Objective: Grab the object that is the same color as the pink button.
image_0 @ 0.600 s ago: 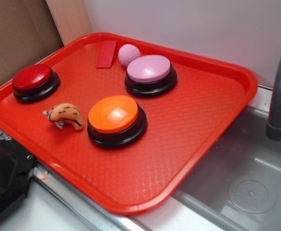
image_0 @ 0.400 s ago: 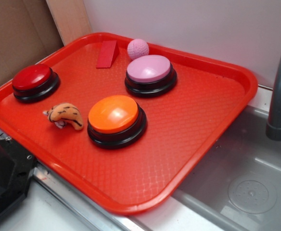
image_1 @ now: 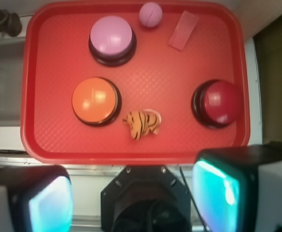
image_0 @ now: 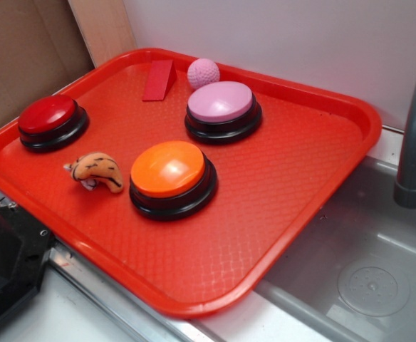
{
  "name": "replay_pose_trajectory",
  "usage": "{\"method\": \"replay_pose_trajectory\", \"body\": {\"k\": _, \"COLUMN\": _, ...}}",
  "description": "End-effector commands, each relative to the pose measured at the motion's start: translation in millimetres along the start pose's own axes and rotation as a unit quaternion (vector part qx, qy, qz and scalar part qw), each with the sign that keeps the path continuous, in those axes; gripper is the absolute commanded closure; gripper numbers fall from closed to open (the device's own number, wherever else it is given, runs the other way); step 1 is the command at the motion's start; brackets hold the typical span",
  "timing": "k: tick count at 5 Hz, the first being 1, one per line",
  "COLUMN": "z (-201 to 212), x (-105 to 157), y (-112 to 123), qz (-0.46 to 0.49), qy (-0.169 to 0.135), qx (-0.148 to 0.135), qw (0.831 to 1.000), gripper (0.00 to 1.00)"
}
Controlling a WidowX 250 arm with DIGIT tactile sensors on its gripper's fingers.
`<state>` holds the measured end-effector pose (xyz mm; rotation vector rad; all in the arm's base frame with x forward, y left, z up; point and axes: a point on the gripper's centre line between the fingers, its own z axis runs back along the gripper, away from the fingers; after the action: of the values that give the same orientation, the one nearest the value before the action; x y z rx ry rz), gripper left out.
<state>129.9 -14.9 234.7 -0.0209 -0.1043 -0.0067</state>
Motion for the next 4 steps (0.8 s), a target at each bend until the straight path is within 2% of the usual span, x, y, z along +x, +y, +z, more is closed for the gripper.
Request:
{"method": "replay_pose_trajectory", "body": {"k": 1, "z": -31, "x": 58, "y": 24, "qz": 0.092, "qy": -0.012, "qx": 0.004, "qw": 0.996, "gripper": 0.0}}
{"method": "replay_pose_trajectory", "body": {"k": 2, "z": -55, "x": 94, "y": 38, "qz": 0.13, "qy": -0.031, "qx": 0.022, "qw": 0.991, "gripper": 0.0}}
{"method": "replay_pose_trajectory", "body": {"k": 3, "z": -81, "x": 129, "y": 50, "qz": 0.164, "qy": -0.1, "qx": 0.024, "qw": 0.981, "gripper": 0.0}}
{"method": "replay_pose_trajectory", "body": {"k": 4, "z": -112, "x": 163, "y": 53, "qz": 0.177, "qy": -0.126, "qx": 0.028, "qw": 0.976, "gripper": 0.0}}
